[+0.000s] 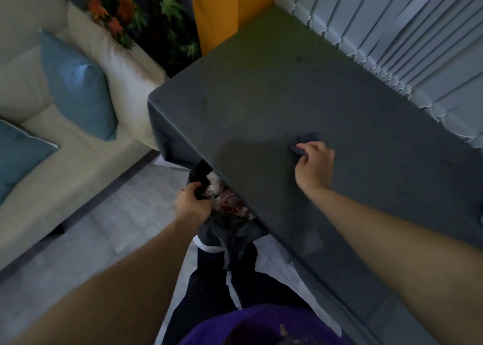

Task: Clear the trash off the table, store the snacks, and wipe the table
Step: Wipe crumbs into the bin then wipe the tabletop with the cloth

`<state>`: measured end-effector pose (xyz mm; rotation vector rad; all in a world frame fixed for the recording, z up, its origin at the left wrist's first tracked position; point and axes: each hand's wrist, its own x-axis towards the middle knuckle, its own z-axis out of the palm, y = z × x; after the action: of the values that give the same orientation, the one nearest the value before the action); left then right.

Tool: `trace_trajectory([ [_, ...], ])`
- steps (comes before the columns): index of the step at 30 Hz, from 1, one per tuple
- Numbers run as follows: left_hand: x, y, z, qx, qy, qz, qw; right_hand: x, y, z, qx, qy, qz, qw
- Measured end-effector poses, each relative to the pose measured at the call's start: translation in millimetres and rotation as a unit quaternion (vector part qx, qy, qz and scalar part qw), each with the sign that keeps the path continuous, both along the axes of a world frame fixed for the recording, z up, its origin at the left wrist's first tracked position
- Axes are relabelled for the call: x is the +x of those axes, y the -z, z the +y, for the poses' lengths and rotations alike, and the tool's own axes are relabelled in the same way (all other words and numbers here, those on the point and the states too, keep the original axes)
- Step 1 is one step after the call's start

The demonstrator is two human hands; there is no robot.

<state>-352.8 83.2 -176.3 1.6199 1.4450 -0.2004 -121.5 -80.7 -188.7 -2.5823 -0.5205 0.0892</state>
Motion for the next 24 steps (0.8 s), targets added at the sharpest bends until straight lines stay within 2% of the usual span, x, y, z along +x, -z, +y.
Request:
trace_trajectory([
  [3, 0, -1, -5, -0.004, -0.004, -0.005, 1.0, -37, 7, 6, 0.029, -0.163, -0.014, 0.986],
  [7, -3, -2, -5, 0.005, -0.005, -0.009, 1.0, -81, 4, 24, 0.062, -0.366, 0.036, 0.928],
  [9, -5, -2, -4, 0.011, -0.001, -0.012, 1.0, -84, -1, 31, 0.073, -0.424, 0.042, 0.902],
  [11, -8, -4, -3, 0.017, -0.001, -0.015, 1.0, -73, -5, 36, 0.088, -0.412, 0.015, 0.907],
  [14, -16, -5, -1, 0.029, -0.007, -0.018, 0.999, -40, -5, 37, 0.083, -0.236, -0.042, 0.967],
  [16, -24, -6, 2, 0.035, -0.011, -0.018, 0.999, -19, -6, 37, 0.015, -0.147, -0.027, 0.989],
  [18, -34, -6, 5, 0.038, -0.013, -0.019, 0.999, -11, -6, 39, -0.071, -0.141, -0.006, 0.987],
  [20, -44, -6, 8, 0.043, -0.016, -0.017, 0.999, -14, -9, 43, -0.121, -0.159, -0.034, 0.979],
  [22, -53, -7, 12, 0.051, -0.025, -0.017, 0.998, -25, -14, 51, -0.117, -0.199, -0.079, 0.97],
  [24, -61, -9, 16, 0.06, -0.034, -0.013, 0.998, -42, -18, 64, -0.065, -0.278, -0.091, 0.954],
])
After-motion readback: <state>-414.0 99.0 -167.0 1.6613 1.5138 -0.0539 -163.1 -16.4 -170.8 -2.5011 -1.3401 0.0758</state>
